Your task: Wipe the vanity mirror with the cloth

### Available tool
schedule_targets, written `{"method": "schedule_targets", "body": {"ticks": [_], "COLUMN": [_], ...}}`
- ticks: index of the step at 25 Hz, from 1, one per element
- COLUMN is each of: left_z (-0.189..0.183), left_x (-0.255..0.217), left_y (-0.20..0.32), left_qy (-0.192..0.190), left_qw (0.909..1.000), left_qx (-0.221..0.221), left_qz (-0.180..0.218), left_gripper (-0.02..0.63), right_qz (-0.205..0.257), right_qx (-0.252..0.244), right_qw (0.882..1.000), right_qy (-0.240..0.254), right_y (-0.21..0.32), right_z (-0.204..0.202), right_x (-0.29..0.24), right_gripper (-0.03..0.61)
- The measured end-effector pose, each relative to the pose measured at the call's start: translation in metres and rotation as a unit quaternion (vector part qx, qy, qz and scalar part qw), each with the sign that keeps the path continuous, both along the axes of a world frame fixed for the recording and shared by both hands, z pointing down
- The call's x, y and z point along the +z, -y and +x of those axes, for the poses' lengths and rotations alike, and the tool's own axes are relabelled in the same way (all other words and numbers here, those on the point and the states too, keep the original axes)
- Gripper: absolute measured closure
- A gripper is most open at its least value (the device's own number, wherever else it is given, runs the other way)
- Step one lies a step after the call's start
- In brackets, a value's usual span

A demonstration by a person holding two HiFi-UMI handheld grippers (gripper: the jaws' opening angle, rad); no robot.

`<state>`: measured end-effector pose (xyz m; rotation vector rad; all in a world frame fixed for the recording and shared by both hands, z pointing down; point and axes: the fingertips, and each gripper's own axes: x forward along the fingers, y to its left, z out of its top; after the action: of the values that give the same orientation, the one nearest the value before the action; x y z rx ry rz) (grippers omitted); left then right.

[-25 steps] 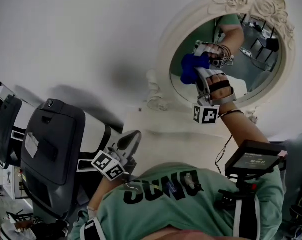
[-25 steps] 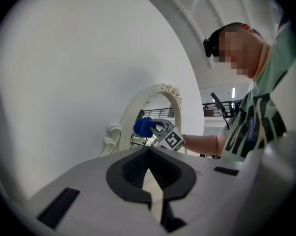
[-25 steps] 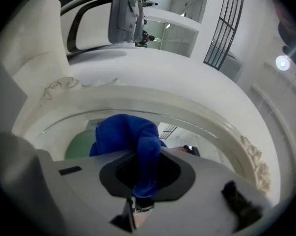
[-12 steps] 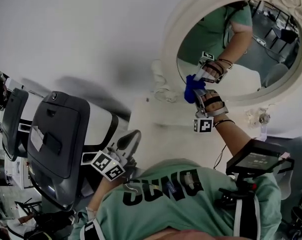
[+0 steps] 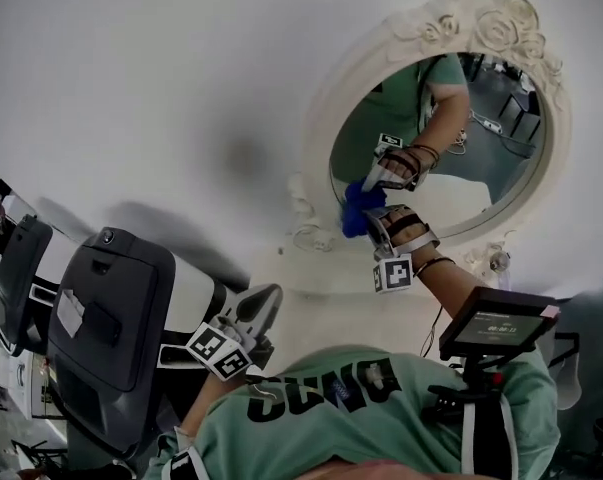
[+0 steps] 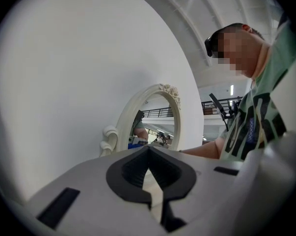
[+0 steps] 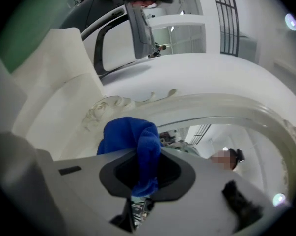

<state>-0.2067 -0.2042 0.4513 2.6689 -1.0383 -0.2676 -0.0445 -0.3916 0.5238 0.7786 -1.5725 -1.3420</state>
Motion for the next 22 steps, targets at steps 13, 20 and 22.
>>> {"method": "schedule_targets", "body": {"ticks": [13,20,22], "left_z": [-0.005,-0.009,-0.009], "left_x": [-0.011,-0.012,-0.013], "left_y": [-0.002,-0.002,-0.002], "left_qy": [-0.018,-0.023,-0.023], "left_qw": [0.9995,0.9994,0.9994], "left_qx": [0.01,0.008,0.009], "left_qz": [0.025,0.024,0.026], "left_gripper": [0.604,0.604,0.604], "right_qz": [0.27,0.27,0.269], "right_qx": [0.062,0.078,0.083], "right_qw": [0.956,0.957,0.956], "right_qy": [0.1,0.078,0.084], "right_y": [-0.001,0.003,0.003], "right_z": [0.042,0.045,0.049], "right_x": [-0.362,-0.367,-0.369], "right_gripper": [0.528,0.526,0.526]}}
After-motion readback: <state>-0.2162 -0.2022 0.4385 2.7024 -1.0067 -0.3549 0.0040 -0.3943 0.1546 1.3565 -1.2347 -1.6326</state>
